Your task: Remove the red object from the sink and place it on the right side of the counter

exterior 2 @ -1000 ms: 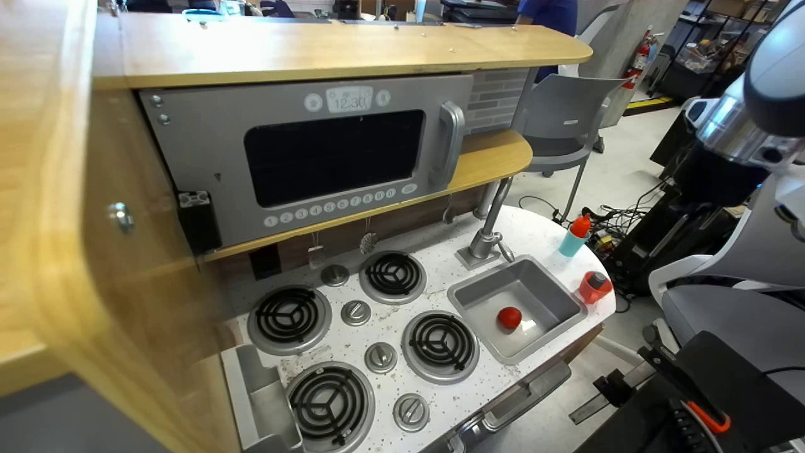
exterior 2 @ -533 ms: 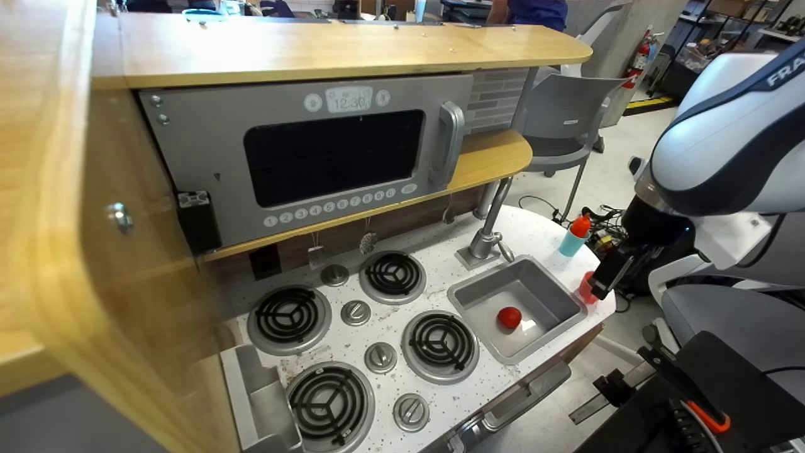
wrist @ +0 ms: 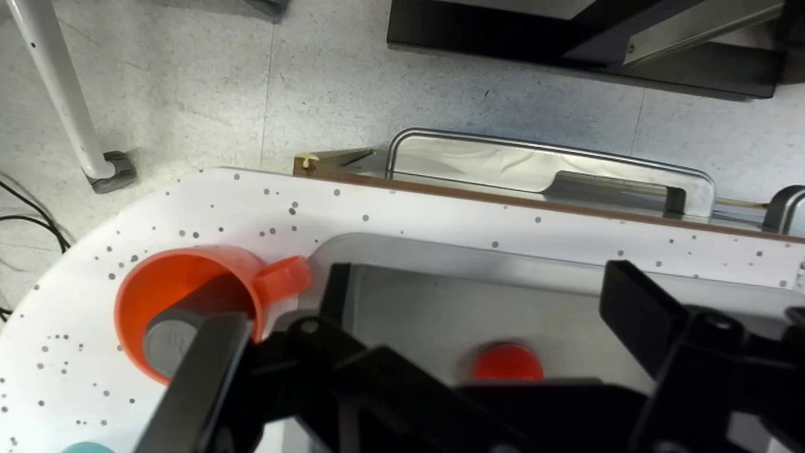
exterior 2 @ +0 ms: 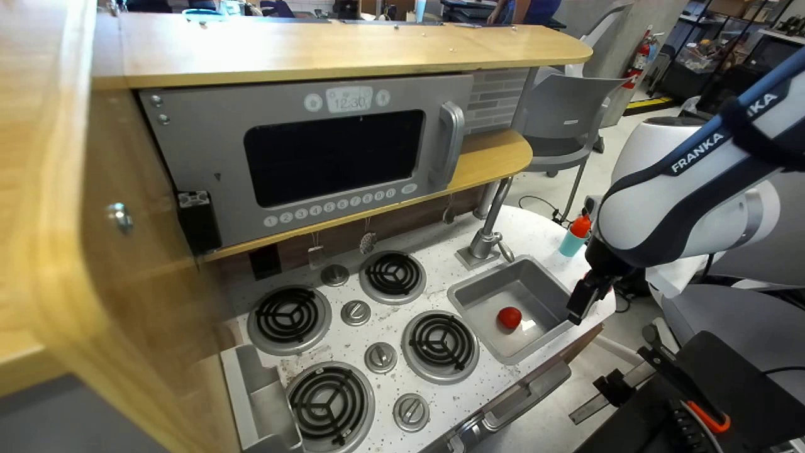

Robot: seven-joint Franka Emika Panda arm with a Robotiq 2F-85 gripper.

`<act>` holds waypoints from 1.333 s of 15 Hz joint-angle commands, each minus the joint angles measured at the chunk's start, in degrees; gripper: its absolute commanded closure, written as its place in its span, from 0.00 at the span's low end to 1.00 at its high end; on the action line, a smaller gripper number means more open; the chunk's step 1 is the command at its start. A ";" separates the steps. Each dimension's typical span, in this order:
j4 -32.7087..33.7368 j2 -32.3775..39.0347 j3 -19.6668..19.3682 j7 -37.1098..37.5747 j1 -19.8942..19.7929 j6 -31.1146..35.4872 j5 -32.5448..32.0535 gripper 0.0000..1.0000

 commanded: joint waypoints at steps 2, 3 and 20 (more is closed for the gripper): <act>6.30 5.77 0.79 1.73 -0.41 1.83 -3.15 0.00; 7.30 7.09 0.44 2.44 0.07 2.88 -3.25 0.00; 19.62 17.96 3.29 9.19 2.04 4.84 -1.61 0.00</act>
